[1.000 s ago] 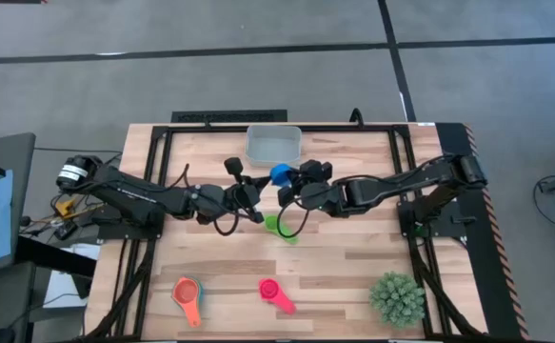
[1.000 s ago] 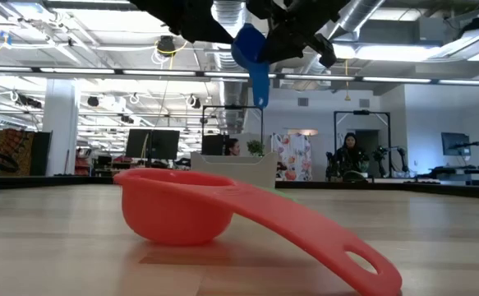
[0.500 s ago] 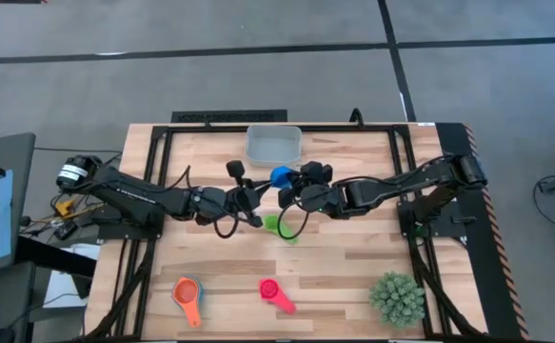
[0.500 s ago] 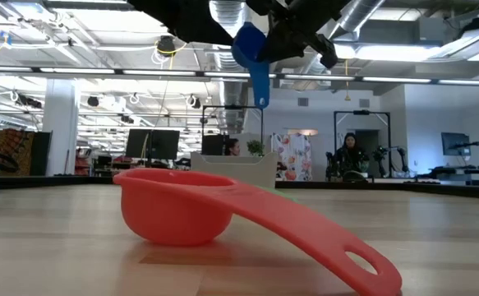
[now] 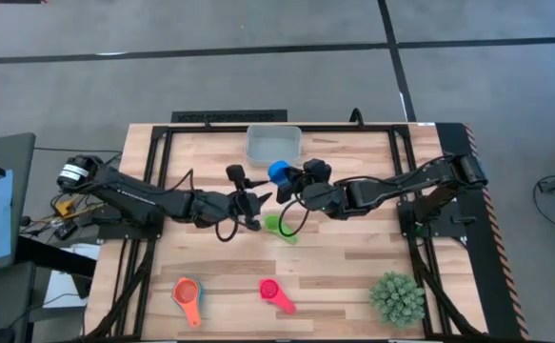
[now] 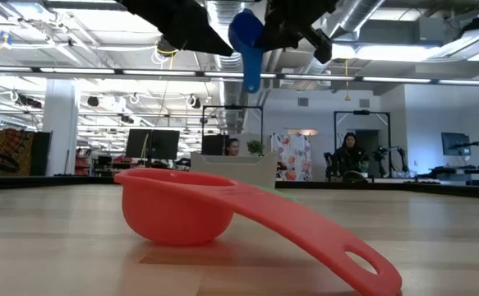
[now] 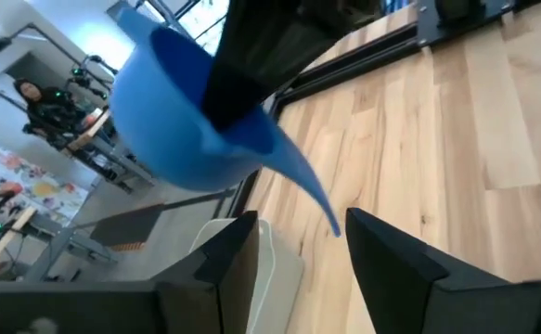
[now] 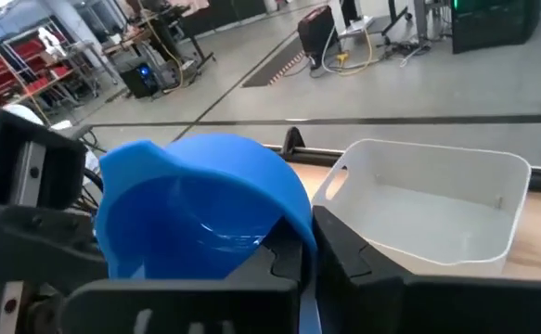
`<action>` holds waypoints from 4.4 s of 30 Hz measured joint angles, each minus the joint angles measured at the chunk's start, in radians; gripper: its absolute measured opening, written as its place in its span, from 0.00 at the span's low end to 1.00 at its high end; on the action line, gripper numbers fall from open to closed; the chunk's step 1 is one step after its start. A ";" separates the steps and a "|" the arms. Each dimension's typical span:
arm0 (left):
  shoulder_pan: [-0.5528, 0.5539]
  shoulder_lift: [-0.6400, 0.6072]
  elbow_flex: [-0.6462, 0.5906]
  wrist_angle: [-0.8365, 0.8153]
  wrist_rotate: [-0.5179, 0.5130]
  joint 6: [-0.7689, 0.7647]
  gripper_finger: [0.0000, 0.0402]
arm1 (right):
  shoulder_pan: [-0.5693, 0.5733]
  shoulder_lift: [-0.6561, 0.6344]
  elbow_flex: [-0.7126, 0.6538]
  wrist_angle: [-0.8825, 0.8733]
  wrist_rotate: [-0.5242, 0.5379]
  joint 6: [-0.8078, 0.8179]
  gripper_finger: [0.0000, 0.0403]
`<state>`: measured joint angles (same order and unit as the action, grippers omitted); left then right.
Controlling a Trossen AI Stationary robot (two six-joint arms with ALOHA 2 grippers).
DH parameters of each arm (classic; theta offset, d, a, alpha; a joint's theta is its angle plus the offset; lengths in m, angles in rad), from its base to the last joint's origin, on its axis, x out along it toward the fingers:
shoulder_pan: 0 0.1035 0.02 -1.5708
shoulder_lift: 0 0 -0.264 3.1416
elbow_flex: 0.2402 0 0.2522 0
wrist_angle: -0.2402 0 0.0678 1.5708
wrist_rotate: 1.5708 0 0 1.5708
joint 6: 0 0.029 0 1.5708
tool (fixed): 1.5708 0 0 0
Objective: Nest measuring cups in basket
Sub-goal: Stack the blue measuring cup on top of the orange measuring cup
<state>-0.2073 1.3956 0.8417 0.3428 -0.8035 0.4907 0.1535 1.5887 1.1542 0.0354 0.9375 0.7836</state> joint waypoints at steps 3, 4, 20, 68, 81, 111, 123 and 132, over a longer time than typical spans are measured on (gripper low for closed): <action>-0.006 0.000 0.000 -0.007 -0.022 0.005 0.39 | 0.004 0.000 0.000 0.029 -0.016 -0.003 0.07; -0.008 -0.001 0.000 -0.016 -0.037 0.008 0.39 | 0.005 0.000 0.000 0.034 -0.019 -0.003 0.08; -0.009 -0.001 0.000 -0.047 -0.012 -0.222 0.35 | 0.008 0.000 0.000 0.185 -0.008 -0.077 0.07; -0.112 -0.073 0.000 0.041 0.469 -0.595 0.00 | 0.304 -0.020 -0.037 0.205 -0.089 -0.499 0.58; -0.111 -0.073 0.000 0.045 0.532 -0.608 0.00 | 0.253 -0.013 -0.049 0.312 -0.322 -0.567 0.37; -0.159 -0.156 0.000 0.024 0.084 -0.098 0.27 | 0.197 0.002 -0.048 0.099 -0.316 -0.176 0.04; -0.102 -0.050 0.000 0.233 -0.015 0.028 0.25 | 0.195 0.002 -0.048 0.108 -0.345 -0.186 0.04; -0.121 -0.051 0.000 0.246 -0.086 0.049 0.17 | 0.195 0.001 -0.047 0.108 -0.349 -0.207 0.03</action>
<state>-0.3278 1.3449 0.8417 0.5883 -0.8891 0.5399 0.3489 1.5898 1.1069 0.1432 0.5887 0.5764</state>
